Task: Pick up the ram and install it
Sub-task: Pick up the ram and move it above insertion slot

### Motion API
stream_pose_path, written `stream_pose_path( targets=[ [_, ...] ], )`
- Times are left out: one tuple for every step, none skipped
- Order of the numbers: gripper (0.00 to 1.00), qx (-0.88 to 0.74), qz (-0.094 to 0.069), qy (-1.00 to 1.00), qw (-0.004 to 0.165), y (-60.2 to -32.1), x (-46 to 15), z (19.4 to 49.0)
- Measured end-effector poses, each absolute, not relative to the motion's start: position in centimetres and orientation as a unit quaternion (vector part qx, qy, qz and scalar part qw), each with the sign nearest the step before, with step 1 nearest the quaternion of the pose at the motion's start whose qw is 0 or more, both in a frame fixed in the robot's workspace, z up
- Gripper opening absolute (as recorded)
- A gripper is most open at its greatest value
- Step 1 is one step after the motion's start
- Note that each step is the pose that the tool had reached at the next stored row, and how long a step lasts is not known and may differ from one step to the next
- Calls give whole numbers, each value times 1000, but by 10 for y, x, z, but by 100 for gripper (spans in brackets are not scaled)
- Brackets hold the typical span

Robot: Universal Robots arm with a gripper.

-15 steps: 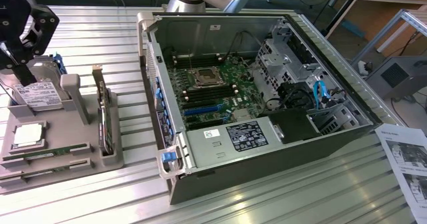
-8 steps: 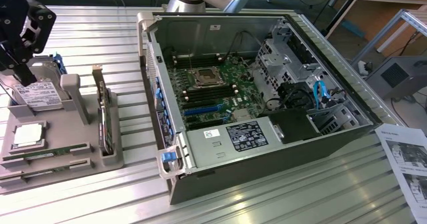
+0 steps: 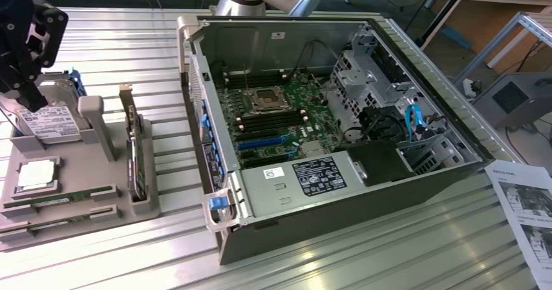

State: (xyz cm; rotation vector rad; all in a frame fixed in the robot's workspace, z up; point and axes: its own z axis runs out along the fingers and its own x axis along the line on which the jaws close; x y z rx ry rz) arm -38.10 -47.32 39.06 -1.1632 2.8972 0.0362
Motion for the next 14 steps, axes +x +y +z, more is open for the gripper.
stream_pose_path(
  targets=[
    [11, -381, 12, 925, 10, -473, -381, 391],
    [11, -387, 12, 922, 9, -473, -381, 390],
    [11, -397, 12, 918, 9, -473, -381, 390],
    [11, -404, 12, 915, 9, -473, -381, 390],
    [11, -413, 12, 911, 9, -473, -381, 390],
    [11, -420, 12, 907, 9, -473, -381, 390],
    [11, -427, 12, 904, 9, -473, -381, 390],
    [11, -434, 12, 901, 9, -473, -381, 390],
    [11, -441, 12, 897, 9, -473, -381, 390],
    [11, -448, 12, 894, 9, -473, -381, 390],
    [11, -454, 12, 891, 9, -473, -381, 390],
    [11, -461, 12, 887, 9, -473, -381, 390],
    [11, -468, 13, 884, 8, -473, -381, 390],
    [11, -475, 13, 880, 8, -473, -381, 390]
  ],
)
